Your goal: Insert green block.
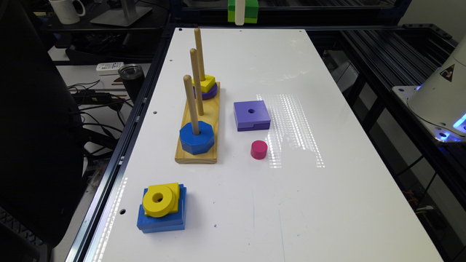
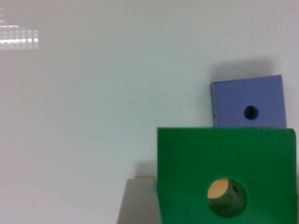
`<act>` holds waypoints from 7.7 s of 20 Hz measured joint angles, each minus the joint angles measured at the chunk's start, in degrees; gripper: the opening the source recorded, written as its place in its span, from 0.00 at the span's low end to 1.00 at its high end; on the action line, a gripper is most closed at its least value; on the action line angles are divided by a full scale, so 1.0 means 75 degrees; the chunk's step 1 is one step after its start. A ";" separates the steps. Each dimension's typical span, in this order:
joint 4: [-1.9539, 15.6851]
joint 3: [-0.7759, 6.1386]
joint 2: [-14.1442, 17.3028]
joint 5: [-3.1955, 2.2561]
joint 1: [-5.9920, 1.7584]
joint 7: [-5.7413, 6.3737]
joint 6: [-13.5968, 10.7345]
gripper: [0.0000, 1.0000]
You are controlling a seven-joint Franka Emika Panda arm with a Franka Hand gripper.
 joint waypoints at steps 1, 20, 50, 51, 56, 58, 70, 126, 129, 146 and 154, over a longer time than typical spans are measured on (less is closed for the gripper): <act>0.0004 0.0089 0.0021 0.0000 0.0000 0.0088 0.0029 0.00; 0.0715 0.1793 0.0869 -0.0290 0.0012 0.1952 0.0303 0.00; 0.1413 0.2530 0.1607 -0.0785 0.0068 0.2950 0.0284 0.00; 0.1413 0.2530 0.1607 -0.0785 0.0068 0.2950 0.0284 0.00; 0.1400 0.2530 0.1613 -0.0783 0.0062 0.2950 0.0287 0.00; 0.1392 0.2530 0.1614 -0.0783 0.0059 0.2949 0.0291 0.00; 0.1385 0.2525 0.1613 -0.0783 -0.0064 0.2858 0.0291 0.00; 0.1666 0.2518 0.2035 -0.0910 -0.0273 0.2681 0.0667 0.00; 0.1666 0.2518 0.2035 -0.0911 -0.0273 0.2681 0.0667 0.00; 0.1666 0.2519 0.2035 -0.0912 -0.0272 0.2681 0.0667 0.00; 0.1666 0.2519 0.2035 -0.0913 -0.0272 0.2681 0.0667 0.00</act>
